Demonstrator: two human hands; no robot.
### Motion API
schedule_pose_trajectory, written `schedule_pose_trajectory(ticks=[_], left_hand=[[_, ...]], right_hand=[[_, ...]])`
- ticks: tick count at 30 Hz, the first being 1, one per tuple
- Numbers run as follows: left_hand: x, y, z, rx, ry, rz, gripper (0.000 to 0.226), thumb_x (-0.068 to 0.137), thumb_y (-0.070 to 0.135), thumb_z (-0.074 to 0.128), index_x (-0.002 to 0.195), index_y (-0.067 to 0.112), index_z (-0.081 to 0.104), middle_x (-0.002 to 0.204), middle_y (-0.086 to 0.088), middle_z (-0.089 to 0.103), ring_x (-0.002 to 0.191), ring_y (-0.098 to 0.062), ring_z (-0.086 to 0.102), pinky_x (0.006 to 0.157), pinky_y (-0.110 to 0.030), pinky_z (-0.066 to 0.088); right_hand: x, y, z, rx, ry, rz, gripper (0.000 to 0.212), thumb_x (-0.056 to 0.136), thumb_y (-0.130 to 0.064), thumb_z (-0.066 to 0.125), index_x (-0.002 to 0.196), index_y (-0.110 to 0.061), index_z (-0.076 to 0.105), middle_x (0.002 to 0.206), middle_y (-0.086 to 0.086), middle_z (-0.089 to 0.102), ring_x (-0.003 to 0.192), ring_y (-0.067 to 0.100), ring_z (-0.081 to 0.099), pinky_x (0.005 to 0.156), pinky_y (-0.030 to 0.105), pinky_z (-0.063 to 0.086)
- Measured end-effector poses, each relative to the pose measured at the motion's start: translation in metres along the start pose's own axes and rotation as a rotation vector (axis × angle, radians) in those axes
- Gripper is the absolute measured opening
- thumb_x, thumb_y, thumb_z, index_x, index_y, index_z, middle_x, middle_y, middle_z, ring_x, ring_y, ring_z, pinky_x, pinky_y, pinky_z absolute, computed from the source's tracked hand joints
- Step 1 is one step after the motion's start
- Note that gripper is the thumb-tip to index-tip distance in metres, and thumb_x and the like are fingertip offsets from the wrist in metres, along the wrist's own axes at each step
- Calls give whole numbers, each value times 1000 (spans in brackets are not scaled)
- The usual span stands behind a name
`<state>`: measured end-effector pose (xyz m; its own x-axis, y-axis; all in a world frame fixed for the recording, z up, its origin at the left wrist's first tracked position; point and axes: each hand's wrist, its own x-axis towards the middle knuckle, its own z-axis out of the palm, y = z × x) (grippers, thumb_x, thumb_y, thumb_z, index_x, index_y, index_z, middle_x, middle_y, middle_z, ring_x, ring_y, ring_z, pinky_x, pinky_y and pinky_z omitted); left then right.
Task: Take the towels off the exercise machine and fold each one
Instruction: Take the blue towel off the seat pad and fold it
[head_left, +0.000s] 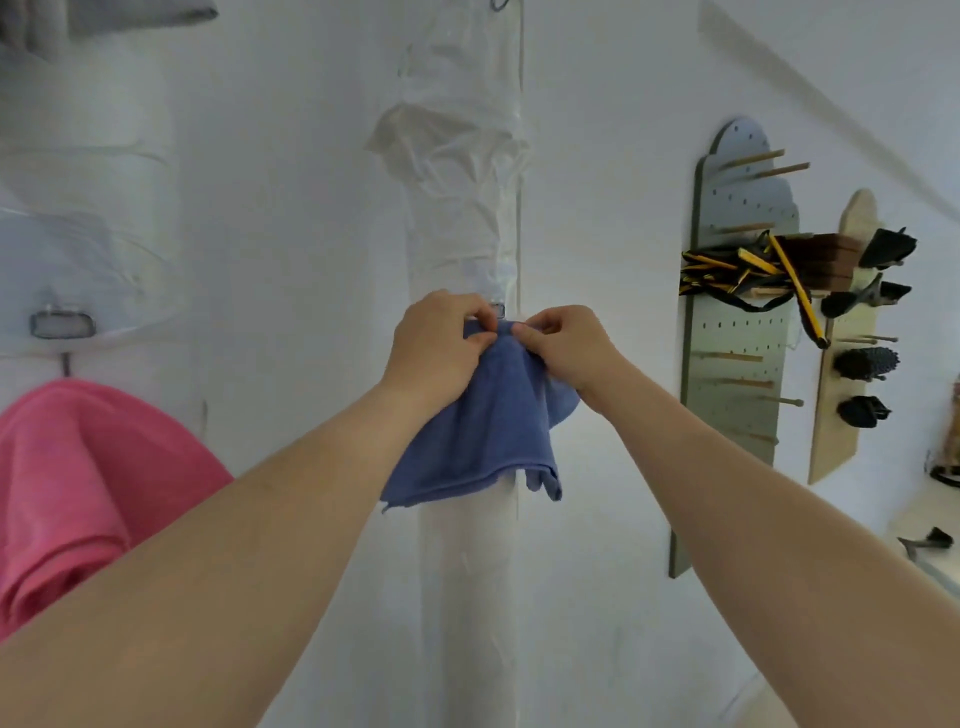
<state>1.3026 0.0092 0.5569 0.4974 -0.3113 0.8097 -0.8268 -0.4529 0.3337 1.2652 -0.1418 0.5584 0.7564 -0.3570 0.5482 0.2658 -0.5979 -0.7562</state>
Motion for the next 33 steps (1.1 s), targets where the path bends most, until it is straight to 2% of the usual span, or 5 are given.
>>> schedule_pose_trajectory(ticks=[7, 14, 21, 27, 33], left_hand=[[-32, -18, 31, -16, 92, -38, 20, 94, 27, 48, 105, 27, 66, 95, 4, 56, 84, -11, 50, 70, -13, 31], [-41, -12, 21, 125, 57, 68, 27, 94, 21, 48, 116, 22, 64, 115, 1, 56, 106, -19, 44, 82, -24, 30], [-55, -4, 16, -125, -76, -55, 45, 89, 8, 44, 128, 27, 55, 112, 11, 63, 99, -9, 57, 89, -19, 42], [-60, 11, -9, -231, -198, -196, 48, 85, 1, 48, 125, 26, 56, 114, 10, 62, 104, -8, 57, 90, -18, 41], [-94, 33, -23, -243, 7, -212, 25, 92, 16, 49, 107, 28, 65, 104, 14, 66, 92, -6, 60, 77, -15, 45]], right_hand=[[-26, 19, 11, 292, -29, 137, 8, 87, -6, 63, 88, -8, 55, 59, 5, 51, 48, 12, 43, 39, 11, 35], [-39, 14, 8, 294, -34, 63, 38, 92, -40, 58, 69, -10, 55, 66, 4, 52, 62, 19, 46, 61, 31, 41], [-54, 13, 23, -150, -57, -98, 14, 90, -27, 52, 81, -18, 59, 78, 1, 65, 71, 17, 60, 61, 26, 44], [-62, 3, 7, -169, -161, -3, 34, 93, -41, 51, 117, -17, 53, 105, 2, 64, 87, 16, 60, 74, 28, 47], [-102, -4, -19, -201, -4, -79, 46, 95, -44, 45, 136, -22, 46, 128, 2, 58, 112, 20, 56, 92, 31, 46]])
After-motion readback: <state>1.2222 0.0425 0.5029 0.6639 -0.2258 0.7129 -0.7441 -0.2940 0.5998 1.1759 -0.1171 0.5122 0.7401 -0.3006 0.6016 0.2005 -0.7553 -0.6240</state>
